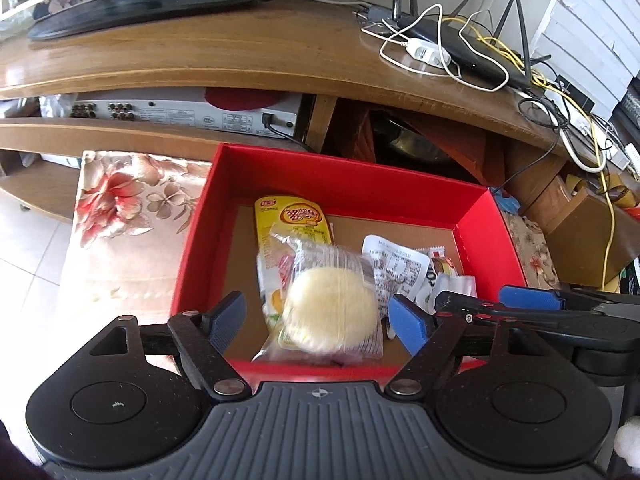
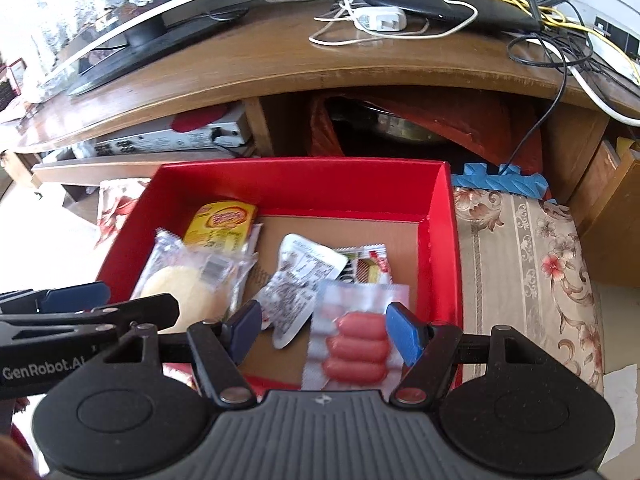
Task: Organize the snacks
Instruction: 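Open both tools to drop the bun and sausage pack into the box, then grasp the blue wrapped bar with left tool while right tool grasps Trolli bag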
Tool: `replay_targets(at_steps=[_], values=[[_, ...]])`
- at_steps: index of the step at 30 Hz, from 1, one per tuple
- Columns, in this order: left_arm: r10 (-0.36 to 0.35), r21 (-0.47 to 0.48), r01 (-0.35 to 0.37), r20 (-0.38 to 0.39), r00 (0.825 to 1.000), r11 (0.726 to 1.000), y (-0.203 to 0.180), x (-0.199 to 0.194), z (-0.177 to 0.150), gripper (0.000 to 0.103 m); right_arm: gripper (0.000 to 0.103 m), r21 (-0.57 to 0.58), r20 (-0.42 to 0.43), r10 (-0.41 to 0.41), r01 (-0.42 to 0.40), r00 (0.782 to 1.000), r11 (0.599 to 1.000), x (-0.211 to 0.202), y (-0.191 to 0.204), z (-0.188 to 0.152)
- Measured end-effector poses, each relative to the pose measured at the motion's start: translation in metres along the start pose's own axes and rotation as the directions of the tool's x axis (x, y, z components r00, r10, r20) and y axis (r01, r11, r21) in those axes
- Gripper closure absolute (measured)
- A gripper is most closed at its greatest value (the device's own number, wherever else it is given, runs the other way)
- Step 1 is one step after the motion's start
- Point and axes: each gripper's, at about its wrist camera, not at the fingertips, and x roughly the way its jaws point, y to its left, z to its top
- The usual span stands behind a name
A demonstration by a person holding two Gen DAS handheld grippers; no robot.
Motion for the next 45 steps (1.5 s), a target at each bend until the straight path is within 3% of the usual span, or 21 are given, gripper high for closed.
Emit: replay_targets(at_steps=[12,20,25,29,34,37,39,43,45], values=[[-0.017,-0.053,0.015,-0.029,0.999,0.998,0.038,-0.04,-0.039,0.018,0.036,-0.128,-0.049,0.084,-0.09,0.995,0.988,-0.023,0.045,-0.042],[-0.015,-0.096,0.008,-0.074,0.997,0.995,0.069,-0.049,-0.063,0.017,0.035,-0.236,-0.197,0.154,-0.199,0.968,0.951,0.005,0.068,-0.062],[-0.03,-0.124,0.018,-0.096,0.995,0.992,0.085,-0.048,-0.069,0.017,0.028,-0.292,-0.259,0.179,-0.254,0.949,0.922,0.025,0.076,-0.06],[-0.051,-0.129,0.036,-0.115,0.992,0.991,0.091,-0.045,-0.072,0.017,0.024,-0.351,-0.281,0.161,-0.257,0.946,0.9,0.042,0.082,-0.062],[-0.051,-0.122,0.034,-0.143,0.988,0.992,0.097,-0.04,-0.077,0.017,0.02,-0.381,-0.33,0.176,-0.302,0.927,0.874,0.057,0.089,-0.063],[-0.047,-0.124,0.027,-0.161,0.986,0.992,0.102,-0.037,-0.08,0.017,0.018,-0.393,-0.323,0.163,-0.289,0.932,0.873,0.058,0.094,-0.064],[-0.047,-0.127,0.026,-0.169,0.985,0.992,0.104,-0.036,-0.08,0.017,0.021,-0.41,-0.31,0.141,-0.266,0.94,0.873,0.057,0.098,-0.068],[-0.048,-0.112,0.027,-0.186,0.981,0.993,0.104,-0.033,-0.082,0.015,0.044,-0.438,-0.278,0.077,-0.198,0.957,0.877,0.047,0.105,-0.078],[-0.047,-0.103,0.026,-0.202,0.978,0.994,0.104,-0.03,-0.084,0.015,0.048,-0.418,-0.281,0.08,-0.197,0.956,0.887,0.04,0.105,-0.081]])
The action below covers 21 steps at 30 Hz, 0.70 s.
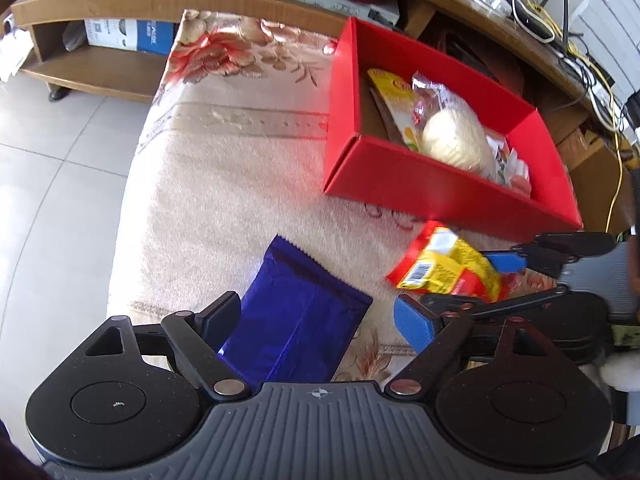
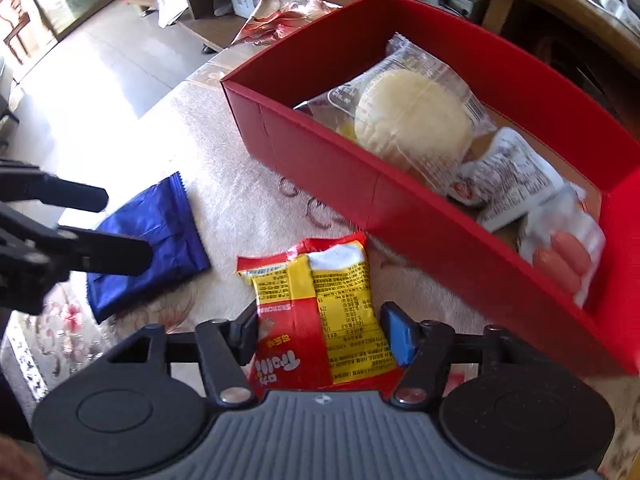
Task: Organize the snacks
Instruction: 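Grasp the blue wrapped bar with left tool while right tool grasps Trolli bag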
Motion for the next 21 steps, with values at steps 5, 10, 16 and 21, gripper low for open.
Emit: replay_targets(at_steps=[5,10,16,21], values=[[0.018,0.042,-0.017,-0.031,0.999,0.999,0.0,0.008,-0.007,0.01,0.053,0.043,0.015,-0.012,0.011,1.0,0.999,-0.016,-0.003,-0.013],[0.059,0.086,-0.054,-0.056,0.997,0.995,0.0,0.02,-0.009,0.006,0.053,0.071,0.05,0.012,-0.015,0.999,0.997,-0.045,-0.001,-0.032],[0.159,0.224,-0.146,-0.038,0.987,0.964,-0.019,0.025,-0.019,0.013,0.053,0.114,0.086,0.056,-0.066,0.995,0.991,-0.073,0.007,-0.053],[0.158,0.215,-0.149,-0.022,0.987,0.965,-0.026,0.018,-0.026,0.032,0.053,0.127,0.086,0.059,-0.07,0.995,0.989,-0.077,0.01,-0.066]])
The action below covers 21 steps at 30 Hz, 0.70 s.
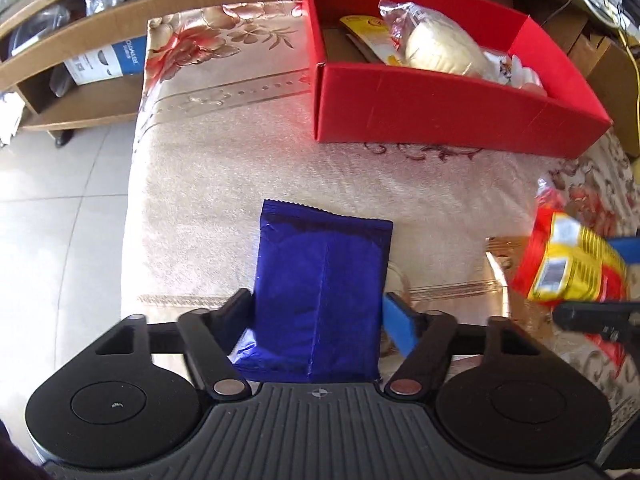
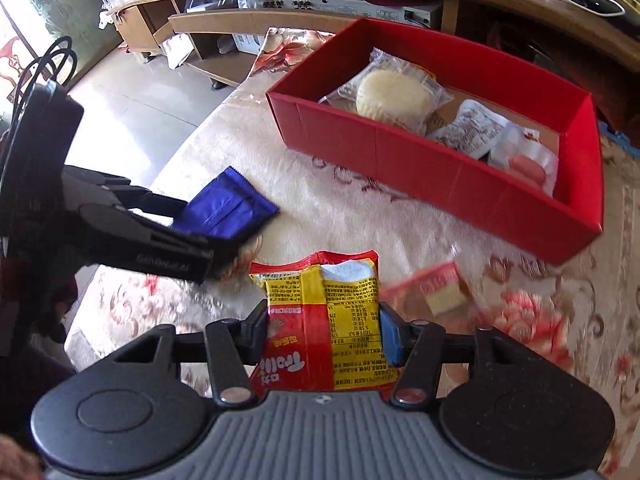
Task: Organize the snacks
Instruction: 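Grasp the blue wrapped bar with left tool while right tool grasps Trolli bag, then carry the blue bar and Trolli bag over the red box with both tools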
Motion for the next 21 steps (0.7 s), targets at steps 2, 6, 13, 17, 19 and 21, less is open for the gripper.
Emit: replay_targets(at_steps=[2,6,13,17,19,21], values=[[-0.011,-0.002,0.011,0.004,1.0,1.0,-0.005,-0.003,-0.004,0.033,0.053,0.009,0.002,-0.002,0.002,1.0,1.0,-0.007,0.0,-0.009],[-0.032,0.006,0.032,0.007,0.999,0.999,-0.017,-0.007,-0.014,0.036,0.053,0.03,0.013,-0.008,0.007,1.0,1.0,-0.013,-0.008,-0.019],[-0.075,0.007,0.075,0.02,0.997,0.997,-0.034,-0.018,-0.022,0.036,0.053,0.063,0.014,-0.026,0.025,1.0,0.998,-0.018,-0.025,-0.029],[-0.109,0.019,0.109,0.033,0.993,0.994,-0.044,-0.024,-0.022,0.036,0.053,0.075,0.01,-0.034,0.033,0.999,0.997,-0.018,-0.032,-0.033],[-0.122,0.025,0.121,0.038,0.992,0.992,-0.05,-0.025,-0.021,0.036,0.053,0.083,0.009,-0.041,0.04,0.999,0.996,-0.018,-0.035,-0.034],[-0.132,0.034,0.131,0.042,0.99,0.991,-0.055,-0.027,-0.019,0.036,0.053,0.089,0.01,-0.047,0.046,0.999,0.995,-0.018,-0.037,-0.035]])
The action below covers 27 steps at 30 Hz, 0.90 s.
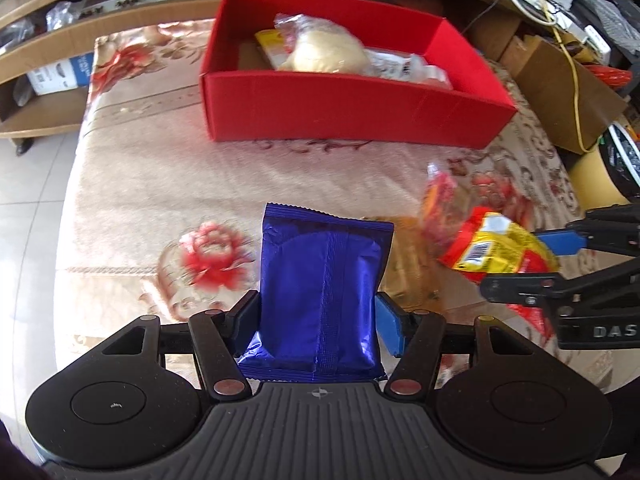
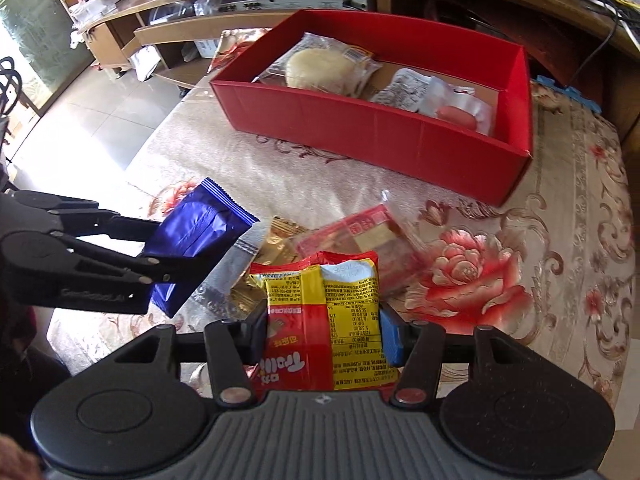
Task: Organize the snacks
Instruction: 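Carry the blue bar and Trolli bag over the red box with both tools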
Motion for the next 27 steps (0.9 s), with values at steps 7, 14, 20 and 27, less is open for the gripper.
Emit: replay_targets(at_steps=[7,14,20,27], values=[[-0.02,0.025,0.02,0.002,1.0,0.999,-0.014,0.001,0.004,0.036,0.053,0.003,-0.001,-0.019,0.019,1.0,1.0,0.002,-0.005,-0.001],[-0.041,0.041,0.04,0.014,0.999,0.998,-0.025,-0.001,0.01,0.036,0.053,0.024,0.018,-0.029,0.028,0.999,0.999,-0.003,-0.013,0.0],[-0.061,0.046,0.059,0.04,0.997,0.997,-0.034,-0.006,0.02,0.036,0.053,0.038,0.046,-0.025,0.024,0.999,0.999,-0.01,-0.016,0.004],[-0.079,0.029,0.077,0.072,0.994,0.997,-0.036,-0.012,0.032,0.036,0.053,0.076,0.088,-0.023,0.017,0.996,0.997,-0.018,-0.025,0.011]])
